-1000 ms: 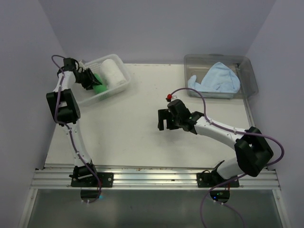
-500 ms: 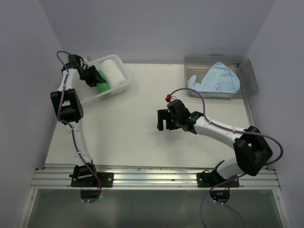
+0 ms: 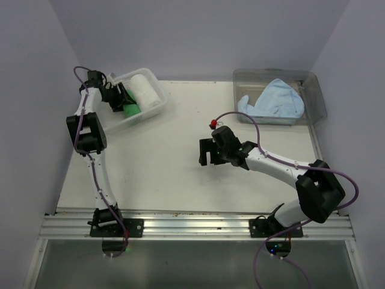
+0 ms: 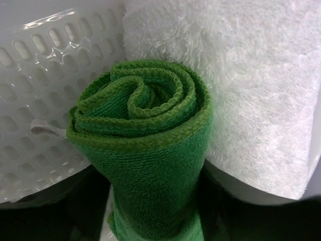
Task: Roll the towels
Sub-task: Place the rolled towel into the container
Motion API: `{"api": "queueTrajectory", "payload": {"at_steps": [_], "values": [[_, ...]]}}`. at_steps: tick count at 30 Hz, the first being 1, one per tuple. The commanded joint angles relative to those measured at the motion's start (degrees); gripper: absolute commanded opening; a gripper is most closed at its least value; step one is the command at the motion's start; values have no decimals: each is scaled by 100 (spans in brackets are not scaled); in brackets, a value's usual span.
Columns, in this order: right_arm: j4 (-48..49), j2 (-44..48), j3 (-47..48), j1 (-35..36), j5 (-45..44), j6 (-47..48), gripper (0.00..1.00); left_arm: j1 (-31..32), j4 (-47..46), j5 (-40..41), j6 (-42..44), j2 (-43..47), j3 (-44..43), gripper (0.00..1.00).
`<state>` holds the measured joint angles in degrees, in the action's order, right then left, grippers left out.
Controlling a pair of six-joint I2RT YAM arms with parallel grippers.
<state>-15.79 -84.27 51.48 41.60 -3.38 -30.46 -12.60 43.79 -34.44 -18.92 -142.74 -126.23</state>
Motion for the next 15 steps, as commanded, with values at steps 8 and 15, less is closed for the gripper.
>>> {"api": "queueTrajectory", "payload": {"at_steps": [8,15], "values": [[173,60,72,-12,65,-30,88,-6,-90,104,-59,167,20,89],[173,112,29,-12,65,-39,87,-6,-64,244,-95,474,99,92]]}}
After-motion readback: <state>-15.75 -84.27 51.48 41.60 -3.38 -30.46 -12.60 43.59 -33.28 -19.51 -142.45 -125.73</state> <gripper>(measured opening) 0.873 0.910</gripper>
